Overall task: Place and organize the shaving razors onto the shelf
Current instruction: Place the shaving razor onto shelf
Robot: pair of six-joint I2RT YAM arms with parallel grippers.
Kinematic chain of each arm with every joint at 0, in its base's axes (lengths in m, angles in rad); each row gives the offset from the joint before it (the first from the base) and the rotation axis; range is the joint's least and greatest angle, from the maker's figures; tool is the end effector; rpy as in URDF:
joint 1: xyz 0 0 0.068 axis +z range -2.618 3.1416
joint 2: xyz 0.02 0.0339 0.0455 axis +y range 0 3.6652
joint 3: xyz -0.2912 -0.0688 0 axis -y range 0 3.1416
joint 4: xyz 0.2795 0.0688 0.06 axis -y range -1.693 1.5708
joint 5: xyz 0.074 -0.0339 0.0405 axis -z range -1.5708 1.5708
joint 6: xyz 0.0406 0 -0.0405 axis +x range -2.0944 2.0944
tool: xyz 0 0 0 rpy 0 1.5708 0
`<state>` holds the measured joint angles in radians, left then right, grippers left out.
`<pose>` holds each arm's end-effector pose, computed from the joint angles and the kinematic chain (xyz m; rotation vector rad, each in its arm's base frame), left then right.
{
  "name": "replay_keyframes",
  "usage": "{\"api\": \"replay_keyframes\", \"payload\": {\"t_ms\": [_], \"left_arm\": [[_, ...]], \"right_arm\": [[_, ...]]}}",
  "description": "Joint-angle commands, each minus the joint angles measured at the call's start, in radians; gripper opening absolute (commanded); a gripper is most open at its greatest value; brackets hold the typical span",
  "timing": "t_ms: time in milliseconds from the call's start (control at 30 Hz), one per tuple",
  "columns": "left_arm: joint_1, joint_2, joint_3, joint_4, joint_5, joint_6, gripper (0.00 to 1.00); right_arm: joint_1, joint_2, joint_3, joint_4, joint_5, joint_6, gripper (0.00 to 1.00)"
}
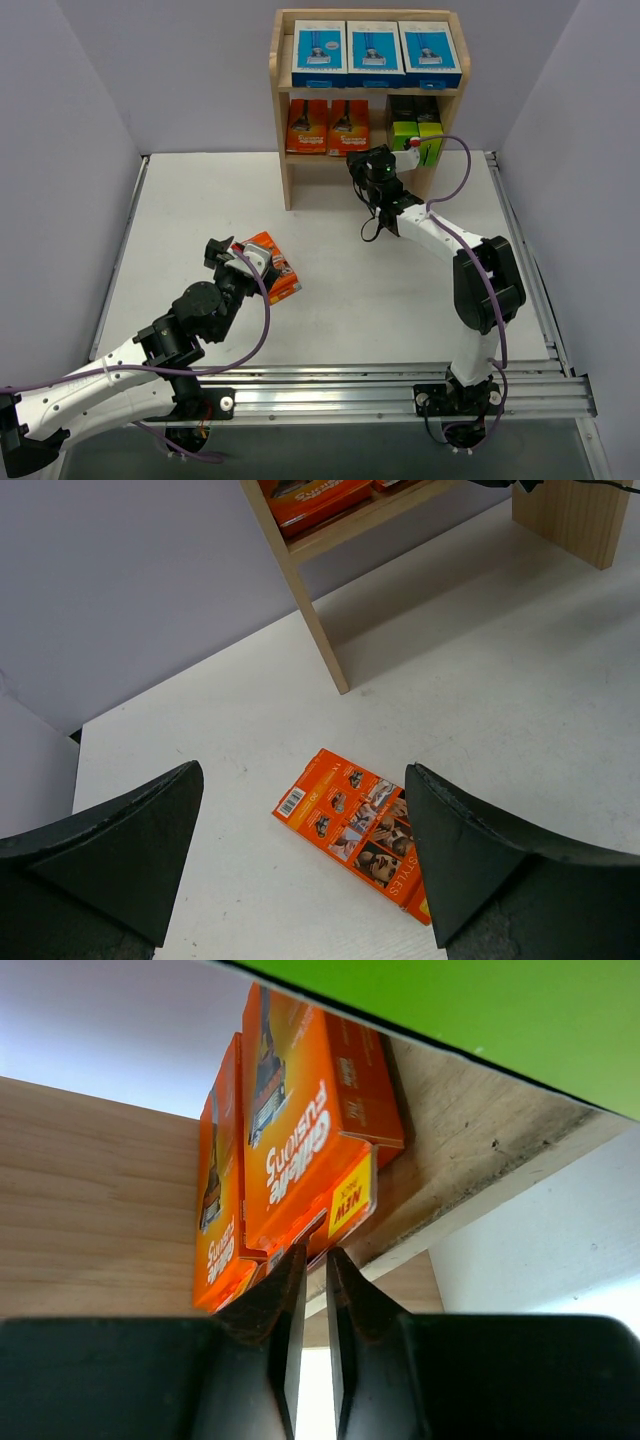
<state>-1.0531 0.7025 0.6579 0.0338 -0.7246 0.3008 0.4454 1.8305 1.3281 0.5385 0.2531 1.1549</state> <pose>0.1145 -0.1466 0.3480 0.4940 1.4996 -0.0161 0.4392 0.1984 0.3170 0.7646 1.4477 1.0635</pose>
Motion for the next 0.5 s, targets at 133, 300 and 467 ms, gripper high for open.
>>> {"api": "replay_keyframes", "payload": {"t_ms": [133, 300, 467], "left_arm": [[-0.008, -0.009, 0.003, 0.044, 0.011, 0.014, 0.91], [-0.010, -0.011, 0.003, 0.046, 0.013, 0.017, 0.90], [-0.012, -0.012, 0.003, 0.044, 0.016, 0.020, 0.90]], "right_arm": [[-0.007, 0.004, 0.048, 0.040, 0.000, 0.009, 0.03], [-0.011, 0.010, 0.054, 0.040, -0.012, 0.017, 0.00], [-0.019, 0.016, 0.059, 0.043, -0.037, 0.035, 0.00]]}}
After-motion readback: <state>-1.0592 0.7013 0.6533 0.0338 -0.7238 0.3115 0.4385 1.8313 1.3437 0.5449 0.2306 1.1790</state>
